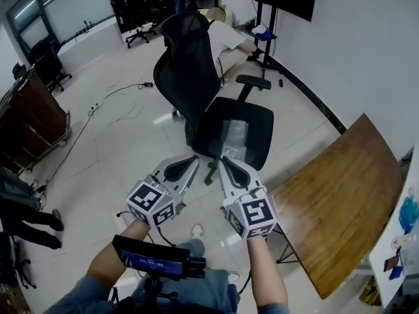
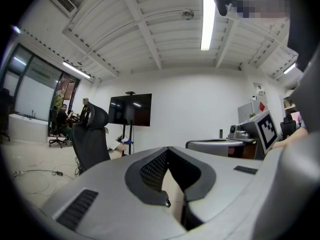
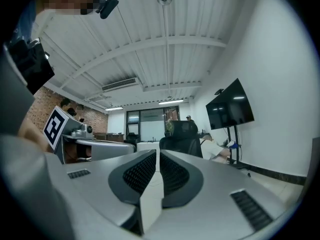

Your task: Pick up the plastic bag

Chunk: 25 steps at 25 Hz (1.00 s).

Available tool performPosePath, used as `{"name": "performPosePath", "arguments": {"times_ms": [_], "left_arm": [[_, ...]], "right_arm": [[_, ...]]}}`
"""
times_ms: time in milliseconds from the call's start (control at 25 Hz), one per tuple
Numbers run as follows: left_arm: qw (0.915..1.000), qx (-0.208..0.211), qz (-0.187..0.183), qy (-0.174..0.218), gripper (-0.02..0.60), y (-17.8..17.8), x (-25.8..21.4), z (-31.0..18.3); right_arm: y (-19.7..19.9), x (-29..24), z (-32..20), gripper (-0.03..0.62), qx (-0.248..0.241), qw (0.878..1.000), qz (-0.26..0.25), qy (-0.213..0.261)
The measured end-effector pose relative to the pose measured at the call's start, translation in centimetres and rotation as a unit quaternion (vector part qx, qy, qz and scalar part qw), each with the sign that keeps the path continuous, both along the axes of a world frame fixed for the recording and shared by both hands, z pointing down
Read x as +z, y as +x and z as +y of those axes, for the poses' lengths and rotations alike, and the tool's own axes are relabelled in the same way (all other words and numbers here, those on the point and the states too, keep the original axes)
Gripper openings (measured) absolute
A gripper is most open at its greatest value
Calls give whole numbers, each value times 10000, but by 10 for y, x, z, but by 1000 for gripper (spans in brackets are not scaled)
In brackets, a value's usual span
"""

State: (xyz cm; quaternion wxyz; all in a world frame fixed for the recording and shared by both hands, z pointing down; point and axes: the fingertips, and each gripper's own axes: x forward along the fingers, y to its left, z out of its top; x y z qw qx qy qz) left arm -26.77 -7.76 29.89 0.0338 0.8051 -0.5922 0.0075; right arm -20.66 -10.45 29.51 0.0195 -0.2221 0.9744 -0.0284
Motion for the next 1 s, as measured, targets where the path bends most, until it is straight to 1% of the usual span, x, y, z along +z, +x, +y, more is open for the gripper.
{"name": "performPosePath", "arguments": {"times_ms": [120, 200, 360, 480, 760, 840, 1000], "left_arm": [[9998, 140, 17, -108, 20, -4, 9, -16], [9996, 240, -8, -156, 20, -5, 16, -28], [9985, 440, 80, -320, 20, -7, 37, -57], [9968, 622, 138, -486, 20, -5, 56, -79], [9886, 1080, 362, -983, 20, 9, 108, -119], [9860, 1185, 407, -1102, 20, 12, 121, -127], [9811, 1354, 402, -1320, 20, 17, 146, -138]], "right_arm": [[-2, 15, -14, 34, 170, 9993, 21, -329], [-4, 27, -27, 34, 308, 9986, -26, -441], [-8, 53, -52, 34, 544, 9967, -102, -602], [-11, 73, -71, 34, 713, 9938, -80, -854], [-7, 127, -108, 38, 1194, 9837, -58, -1345], [-7, 141, -115, 79, 1259, 9813, -46, -1457], [-7, 169, -126, 79, 1422, 9758, -24, -1660]]}}
